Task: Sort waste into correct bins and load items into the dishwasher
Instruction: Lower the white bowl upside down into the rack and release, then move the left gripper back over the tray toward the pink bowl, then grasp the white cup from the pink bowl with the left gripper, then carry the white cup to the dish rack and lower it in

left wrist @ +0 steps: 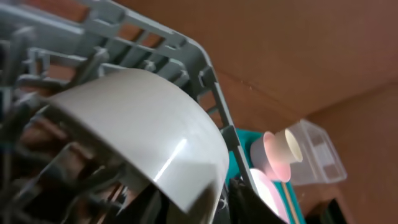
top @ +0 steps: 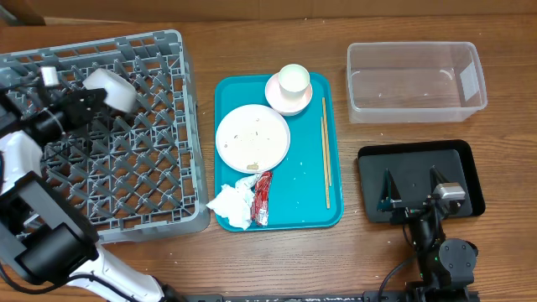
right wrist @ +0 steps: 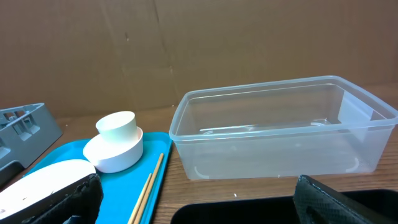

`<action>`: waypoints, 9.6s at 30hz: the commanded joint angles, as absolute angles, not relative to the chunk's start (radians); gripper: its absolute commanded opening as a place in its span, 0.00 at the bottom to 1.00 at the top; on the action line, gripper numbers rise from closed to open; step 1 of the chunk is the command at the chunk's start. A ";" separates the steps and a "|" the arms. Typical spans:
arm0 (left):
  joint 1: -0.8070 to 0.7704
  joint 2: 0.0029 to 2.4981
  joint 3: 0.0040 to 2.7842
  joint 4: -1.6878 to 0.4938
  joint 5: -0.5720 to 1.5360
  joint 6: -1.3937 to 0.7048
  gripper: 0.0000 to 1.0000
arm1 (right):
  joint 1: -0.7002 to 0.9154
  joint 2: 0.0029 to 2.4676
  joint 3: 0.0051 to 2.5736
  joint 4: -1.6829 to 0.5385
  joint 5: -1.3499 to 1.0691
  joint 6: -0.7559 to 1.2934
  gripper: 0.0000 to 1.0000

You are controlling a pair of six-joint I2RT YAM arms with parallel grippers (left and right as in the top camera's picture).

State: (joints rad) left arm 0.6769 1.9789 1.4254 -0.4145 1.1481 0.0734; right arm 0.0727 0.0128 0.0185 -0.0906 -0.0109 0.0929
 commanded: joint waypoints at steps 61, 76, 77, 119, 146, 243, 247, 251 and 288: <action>0.420 1.580 1.579 -0.757 0.082 -0.058 0.61 | 0.072 0.003 0.008 -0.084 -0.001 0.089 1.00; 0.402 1.439 1.583 -1.072 1.007 -0.049 0.95 | 0.072 0.003 0.008 -0.084 -0.001 0.089 1.00; 0.385 1.439 1.583 -1.100 1.003 -0.021 0.95 | 0.072 0.003 0.008 -0.084 -0.001 0.089 1.00; -0.448 1.773 1.581 -1.323 0.235 -0.345 0.61 | 0.072 0.003 0.008 -0.084 -0.001 0.089 1.00; -0.557 1.773 1.581 -1.293 -0.051 -0.400 0.73 | 0.072 0.003 0.008 -0.084 -0.001 0.089 1.00; -0.550 2.318 2.001 -0.697 -0.002 0.078 0.04 | 0.072 0.003 0.008 -0.084 -0.001 0.088 1.00; -0.550 2.318 2.011 -0.699 -0.002 0.073 0.04 | 0.072 0.003 0.008 -0.084 -0.001 0.089 1.00; -0.550 2.282 2.050 -0.699 0.017 0.007 0.04 | 0.072 0.003 0.008 -0.084 -0.001 0.089 1.00; 0.347 1.877 2.022 -1.626 1.184 0.132 0.04 | 0.072 0.003 0.008 -0.084 -0.001 0.089 1.00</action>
